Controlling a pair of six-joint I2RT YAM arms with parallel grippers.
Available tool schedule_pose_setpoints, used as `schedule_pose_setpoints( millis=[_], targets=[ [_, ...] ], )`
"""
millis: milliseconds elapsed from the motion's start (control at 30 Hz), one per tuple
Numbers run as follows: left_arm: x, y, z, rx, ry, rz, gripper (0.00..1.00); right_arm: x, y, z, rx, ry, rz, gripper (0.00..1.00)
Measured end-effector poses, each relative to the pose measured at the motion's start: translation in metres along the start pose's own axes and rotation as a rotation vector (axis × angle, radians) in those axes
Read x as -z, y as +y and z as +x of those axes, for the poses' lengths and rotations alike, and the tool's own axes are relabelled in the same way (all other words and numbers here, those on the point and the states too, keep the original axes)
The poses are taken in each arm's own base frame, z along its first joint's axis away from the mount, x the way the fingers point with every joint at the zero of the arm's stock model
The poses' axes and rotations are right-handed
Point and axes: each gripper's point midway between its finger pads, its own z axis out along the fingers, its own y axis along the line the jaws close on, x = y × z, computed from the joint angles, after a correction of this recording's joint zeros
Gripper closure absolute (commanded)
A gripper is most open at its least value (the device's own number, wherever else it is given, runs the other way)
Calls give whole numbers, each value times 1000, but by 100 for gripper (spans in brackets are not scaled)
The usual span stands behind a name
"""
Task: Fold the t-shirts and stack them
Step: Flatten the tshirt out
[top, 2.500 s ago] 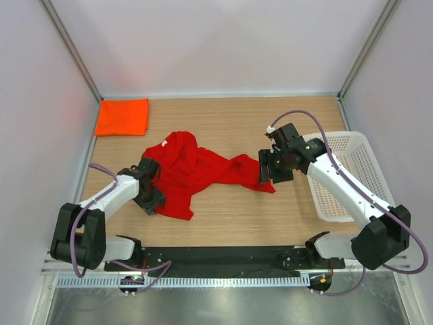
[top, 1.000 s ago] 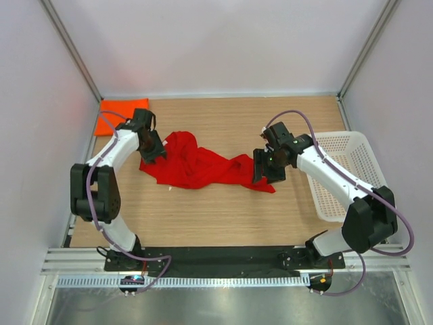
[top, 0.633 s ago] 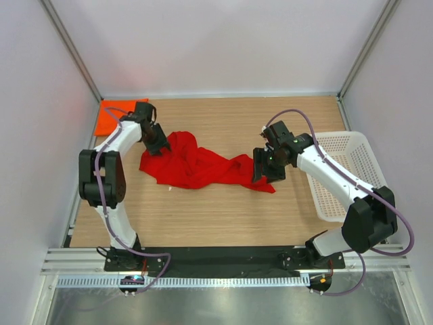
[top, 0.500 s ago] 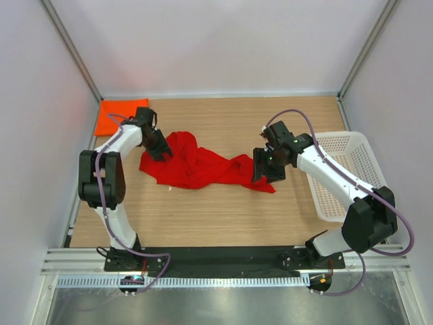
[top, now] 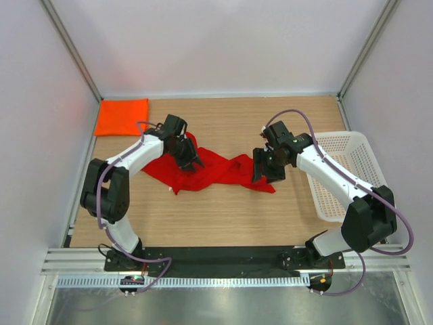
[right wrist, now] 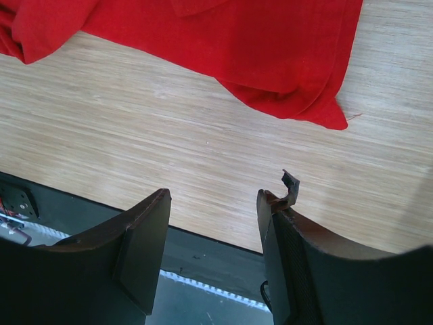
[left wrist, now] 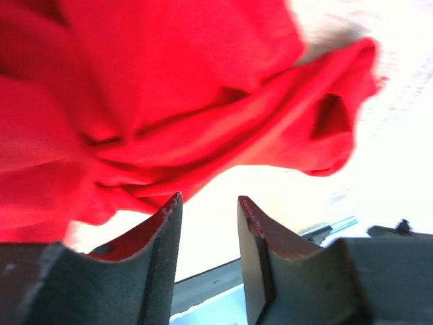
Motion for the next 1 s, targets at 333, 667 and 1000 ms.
schedule_pose_setpoints(
  millis=[333,667,1000],
  targets=[
    [30,17,-20,-42,-117,-76,65,0,0,0,0,1,0,39],
    [69,106,-63,111,-251,-194,78,-2,1,4,-1,14,-9,39],
    [16,125,-60,124,-122,-234,77,-1,2,5,-1,18,-17,39]
  ],
)
